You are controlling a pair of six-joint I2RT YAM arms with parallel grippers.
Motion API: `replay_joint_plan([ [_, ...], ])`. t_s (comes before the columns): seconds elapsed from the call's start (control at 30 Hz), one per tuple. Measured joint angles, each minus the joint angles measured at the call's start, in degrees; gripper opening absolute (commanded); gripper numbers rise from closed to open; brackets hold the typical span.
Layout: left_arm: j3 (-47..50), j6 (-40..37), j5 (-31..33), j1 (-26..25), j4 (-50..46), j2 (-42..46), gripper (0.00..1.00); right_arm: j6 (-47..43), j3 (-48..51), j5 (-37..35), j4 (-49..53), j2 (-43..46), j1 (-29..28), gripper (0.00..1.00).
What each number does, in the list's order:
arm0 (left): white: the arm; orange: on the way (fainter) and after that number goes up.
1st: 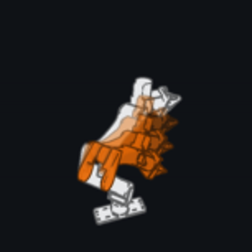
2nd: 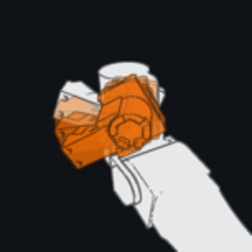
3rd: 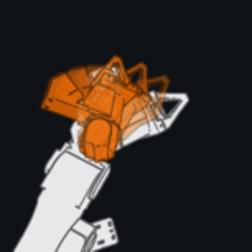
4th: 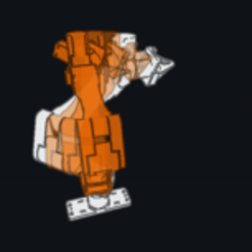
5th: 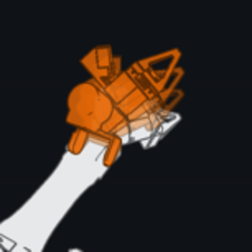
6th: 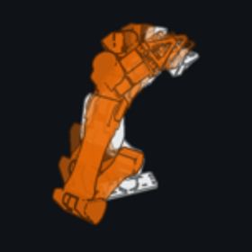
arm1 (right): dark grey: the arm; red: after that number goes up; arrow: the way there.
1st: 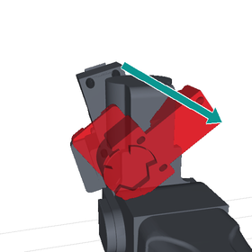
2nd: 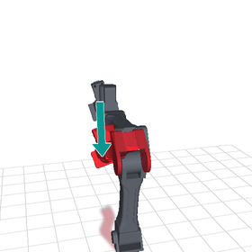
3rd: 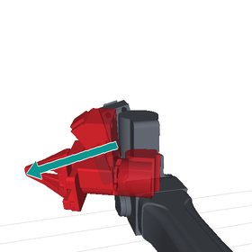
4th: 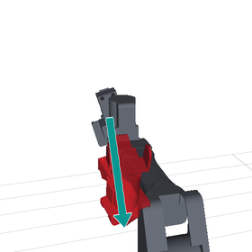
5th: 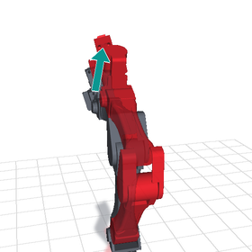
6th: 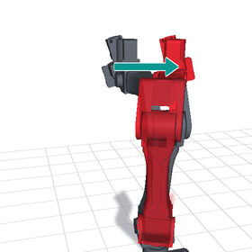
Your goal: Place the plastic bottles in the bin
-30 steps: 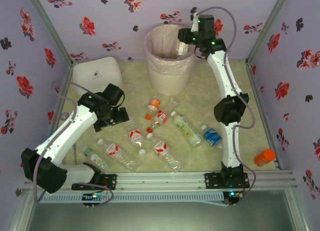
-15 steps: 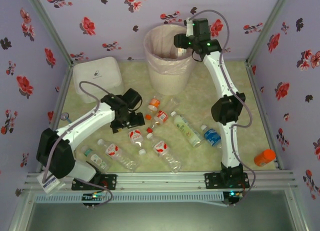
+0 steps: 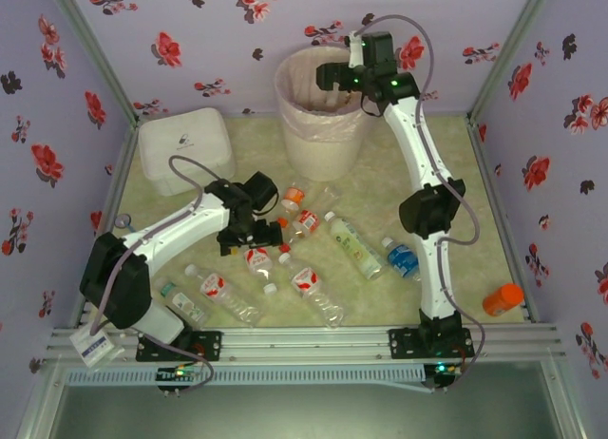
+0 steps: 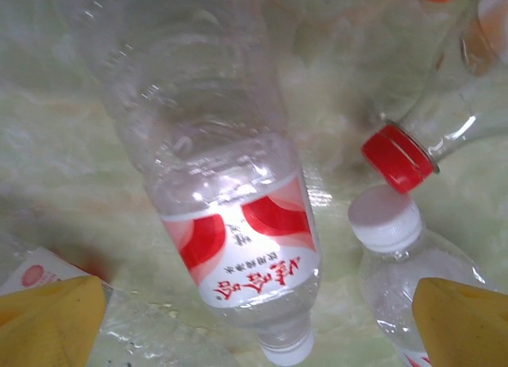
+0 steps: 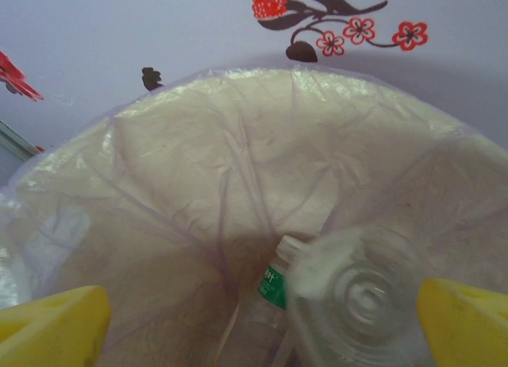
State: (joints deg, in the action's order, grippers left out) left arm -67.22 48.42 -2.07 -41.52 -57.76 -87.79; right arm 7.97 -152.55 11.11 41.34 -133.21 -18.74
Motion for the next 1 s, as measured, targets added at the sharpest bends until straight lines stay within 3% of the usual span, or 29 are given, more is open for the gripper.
replay_joint_plan([
  [0.17, 2.56, 0.13, -1.73, -1.77, 1.20, -1.95, 1.00, 0.70, 1.42, -0.07, 0.96, 6.40, 0.11, 1.00],
  [0.33, 5.64, 0.76, -2.03, -2.16, 3.19, -3.45, 1.00, 1.55, 10.05, -0.20, 0.42, 18.73, 0.11, 1.00],
  [0.7, 8.13, 2.21, -1.14, -2.14, 8.68, -5.38, 0.75, 3.72, 36.17, 0.57, -0.66, 38.21, 1.55, 0.99],
  [1.0, 3.15, -0.87, 2.71, -2.12, 7.58, -5.46, 0.58, 13.00, 63.25, 13.84, -11.76, 54.10, 5.40, 0.98],
])
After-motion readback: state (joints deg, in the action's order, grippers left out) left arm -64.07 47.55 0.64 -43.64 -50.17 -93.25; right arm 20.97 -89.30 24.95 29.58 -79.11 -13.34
